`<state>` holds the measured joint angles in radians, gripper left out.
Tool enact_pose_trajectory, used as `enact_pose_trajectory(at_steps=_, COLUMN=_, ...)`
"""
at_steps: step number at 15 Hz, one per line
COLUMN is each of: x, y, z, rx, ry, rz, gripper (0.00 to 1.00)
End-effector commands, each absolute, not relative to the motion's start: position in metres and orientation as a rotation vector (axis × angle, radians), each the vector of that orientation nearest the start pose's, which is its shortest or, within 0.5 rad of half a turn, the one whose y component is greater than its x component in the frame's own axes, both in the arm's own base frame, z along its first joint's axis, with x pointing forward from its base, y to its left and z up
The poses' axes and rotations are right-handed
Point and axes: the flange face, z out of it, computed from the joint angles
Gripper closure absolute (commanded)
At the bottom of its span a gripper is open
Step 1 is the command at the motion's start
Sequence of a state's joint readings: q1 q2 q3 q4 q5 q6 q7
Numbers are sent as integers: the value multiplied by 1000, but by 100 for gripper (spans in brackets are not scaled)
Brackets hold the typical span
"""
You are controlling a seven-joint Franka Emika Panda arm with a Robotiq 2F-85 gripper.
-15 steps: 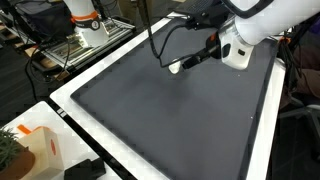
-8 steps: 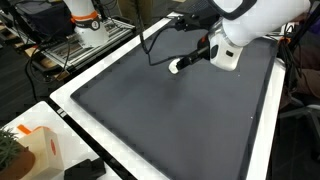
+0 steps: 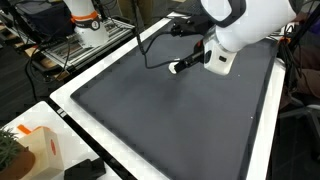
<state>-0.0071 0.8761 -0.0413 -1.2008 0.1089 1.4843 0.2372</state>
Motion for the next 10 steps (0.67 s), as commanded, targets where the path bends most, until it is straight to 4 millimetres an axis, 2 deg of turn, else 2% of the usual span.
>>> enact_pose_trajectory(at_steps=1, x=665, y=-22, z=218, rx=-2896, ry=534, rz=801, gripper=0)
enact_pose_trajectory(at_steps=5, x=652, y=-22, z=227, rx=-2872, ry=541, rz=575, gripper=0)
enact_pose_trajectory(at_steps=7, x=640, y=-17, z=235, rx=-2894, ry=469, rz=497, gripper=0)
enact_pose_trajectory(at_steps=8, x=666, y=-20, z=224, rx=-2910, ry=510, rz=550, gripper=0)
enact_pose_trajectory(at_steps=10, x=655, y=-17, z=232, rx=-2913, ry=484, rz=522, gripper=0)
